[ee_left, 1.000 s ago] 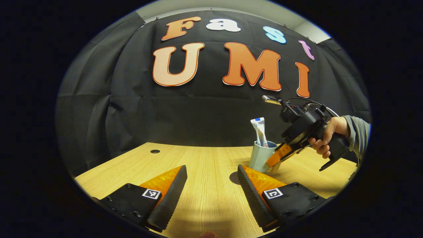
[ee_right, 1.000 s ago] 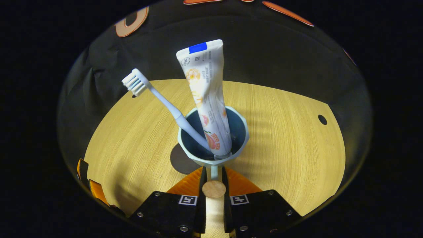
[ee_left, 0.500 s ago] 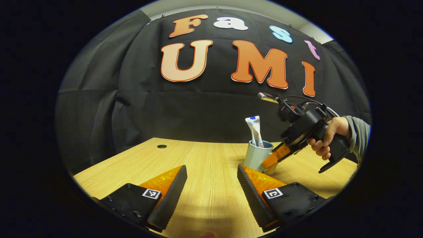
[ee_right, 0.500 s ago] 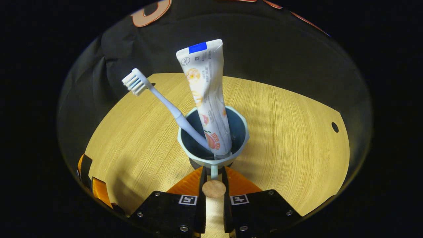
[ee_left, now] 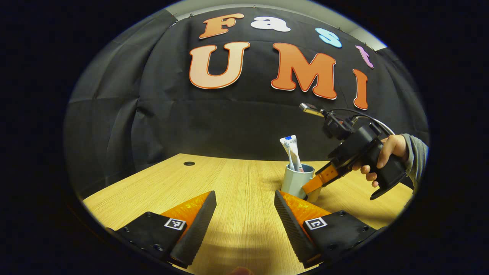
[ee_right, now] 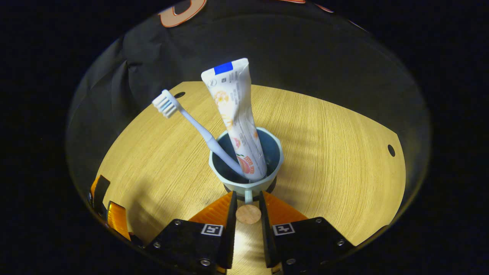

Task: Put the toothbrush and toothpaste on the desktop into the cup, then pick up the cup and place it on the coaster on the desktop.

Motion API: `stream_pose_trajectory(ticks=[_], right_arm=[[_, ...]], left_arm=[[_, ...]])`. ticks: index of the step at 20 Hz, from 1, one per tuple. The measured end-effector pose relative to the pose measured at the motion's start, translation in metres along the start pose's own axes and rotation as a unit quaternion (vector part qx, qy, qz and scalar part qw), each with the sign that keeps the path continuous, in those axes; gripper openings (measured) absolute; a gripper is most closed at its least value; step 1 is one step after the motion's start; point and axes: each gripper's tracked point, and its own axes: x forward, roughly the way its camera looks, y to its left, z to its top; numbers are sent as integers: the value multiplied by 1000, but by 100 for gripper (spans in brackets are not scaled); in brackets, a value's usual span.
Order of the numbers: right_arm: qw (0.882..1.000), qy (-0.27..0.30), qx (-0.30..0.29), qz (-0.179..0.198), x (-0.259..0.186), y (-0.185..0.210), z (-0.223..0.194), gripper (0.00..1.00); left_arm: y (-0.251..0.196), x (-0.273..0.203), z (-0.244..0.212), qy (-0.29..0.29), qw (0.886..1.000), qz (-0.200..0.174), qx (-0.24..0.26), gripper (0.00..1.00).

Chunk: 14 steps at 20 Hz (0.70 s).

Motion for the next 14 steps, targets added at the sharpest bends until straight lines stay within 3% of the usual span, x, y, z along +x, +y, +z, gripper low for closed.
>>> stream_pose_trajectory(ticks=[1,3,5,7,9,14], right_arm=[[1000,-5,1,7,-5,2,1,39],[1000,-20,7,22,-15,5,2,60],[999,-40,14,31,-25,4,1,72],[997,-69,15,35,-37,0,5,73],[994,-103,15,41,-53,-4,12,83],[977,-209,15,39,-101,-24,31,87]], left_arm=[[-1,0,1,0,1000,1,0,97],[-4,0,4,-4,1000,0,2,97],[-10,2,8,-8,1000,-2,8,97],[-15,1,14,-17,1000,-5,16,97],[-22,2,20,-24,999,-9,24,97],[-41,4,40,-51,998,-19,30,97]])
